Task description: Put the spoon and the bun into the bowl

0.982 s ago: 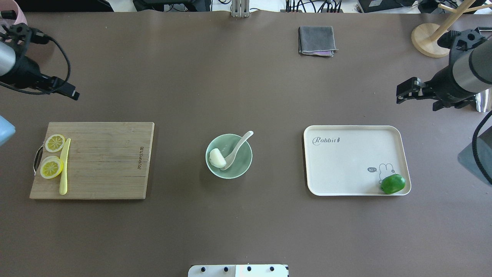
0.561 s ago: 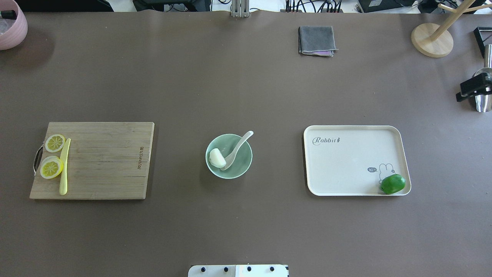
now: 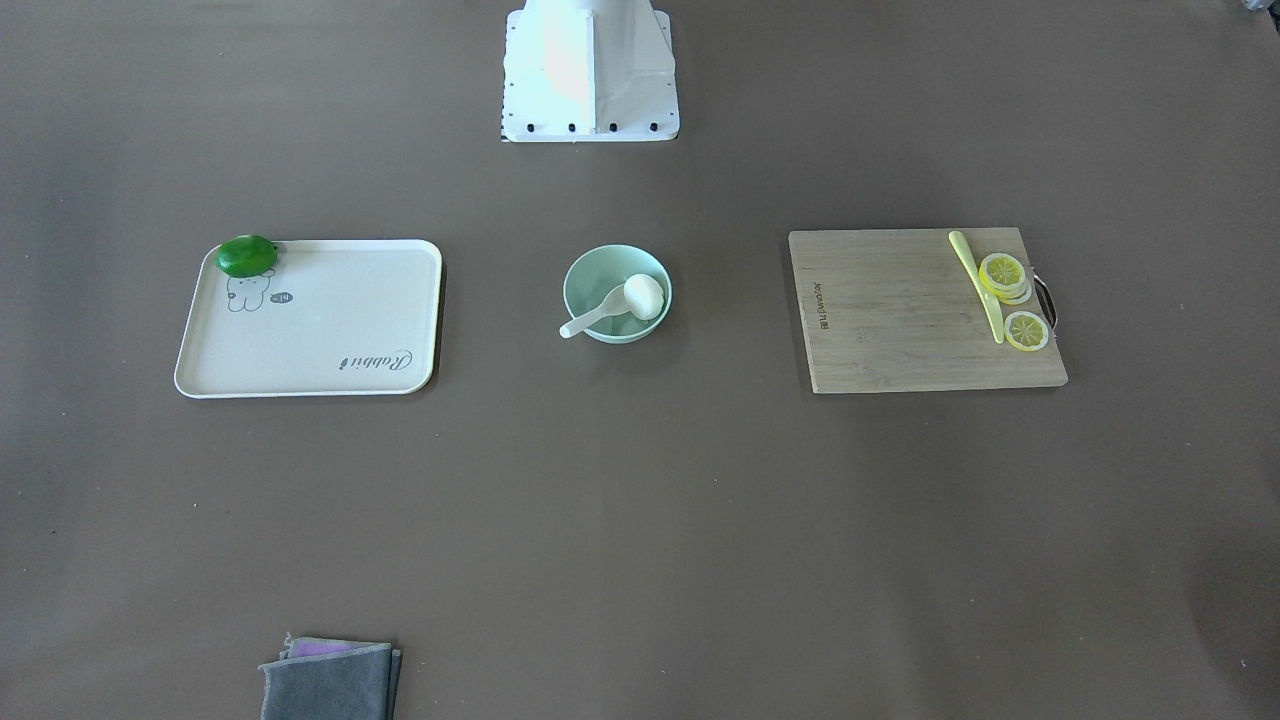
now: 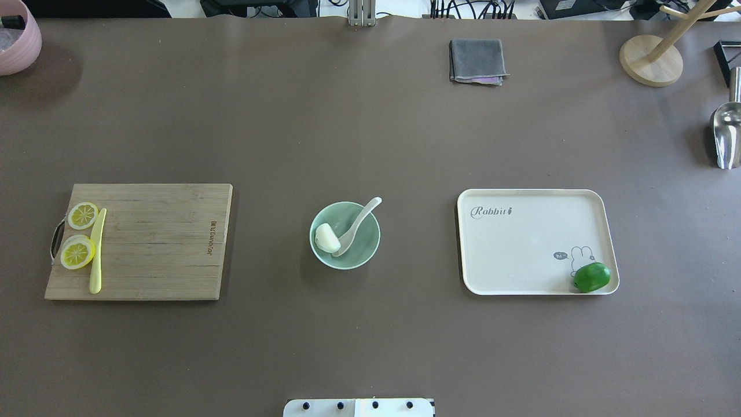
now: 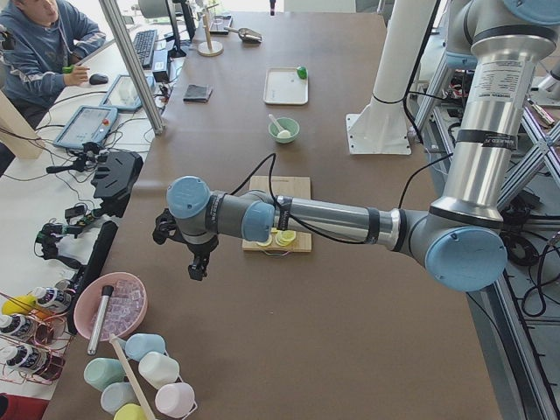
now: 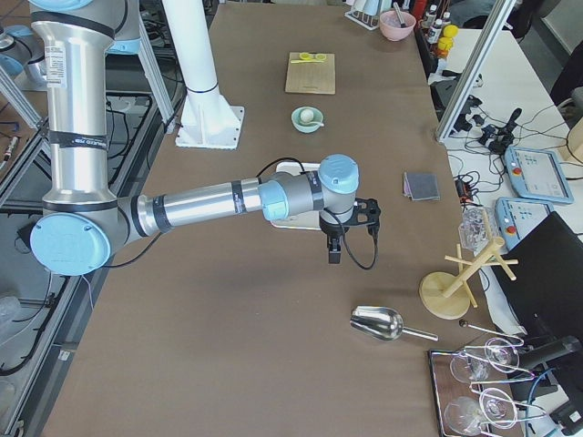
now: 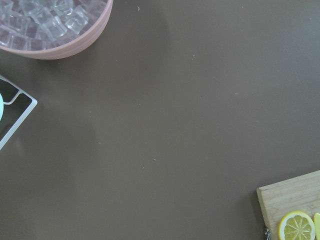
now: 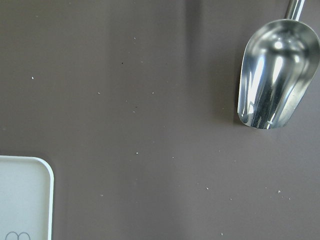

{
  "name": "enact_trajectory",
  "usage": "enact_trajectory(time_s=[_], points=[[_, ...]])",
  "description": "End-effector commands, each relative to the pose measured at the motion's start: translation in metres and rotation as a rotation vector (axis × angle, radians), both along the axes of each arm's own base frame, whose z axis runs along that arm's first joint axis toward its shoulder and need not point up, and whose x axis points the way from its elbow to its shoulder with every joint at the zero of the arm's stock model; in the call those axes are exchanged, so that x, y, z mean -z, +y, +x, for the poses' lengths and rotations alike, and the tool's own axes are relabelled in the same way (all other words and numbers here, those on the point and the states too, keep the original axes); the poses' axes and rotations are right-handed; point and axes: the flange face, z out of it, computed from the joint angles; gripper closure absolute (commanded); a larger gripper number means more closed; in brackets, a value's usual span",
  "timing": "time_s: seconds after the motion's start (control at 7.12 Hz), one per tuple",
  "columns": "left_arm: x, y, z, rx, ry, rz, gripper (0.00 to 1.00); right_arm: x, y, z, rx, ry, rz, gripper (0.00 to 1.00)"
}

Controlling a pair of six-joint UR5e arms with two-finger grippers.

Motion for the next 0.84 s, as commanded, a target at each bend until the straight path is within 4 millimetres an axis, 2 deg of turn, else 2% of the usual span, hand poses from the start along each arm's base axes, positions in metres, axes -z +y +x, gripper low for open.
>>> enact_trajectory(time_s=[0.0,0.14,0.42,0.7], points=[[0.003,0.003,-0.01,0.012,-0.031,-0.062,0.02,-0.013,0.003,0.004,0.013,-0.013,-0.008,0.0],[-0.015,0.018,-0.014,0.016,-0.128,-0.076,0.02,-0.013,0.003,0.004,0.013,-0.015,-0.009,0.0],[-0.03,0.039,-0.016,0.019,-0.147,-0.071,0.02,-0.014,0.003,0.004,0.015,-0.022,-0.012,0.0],[-0.045,0.072,-0.013,0.013,-0.095,-0.091,0.02,-0.032,0.001,0.003,0.016,-0.024,-0.047,0.0]])
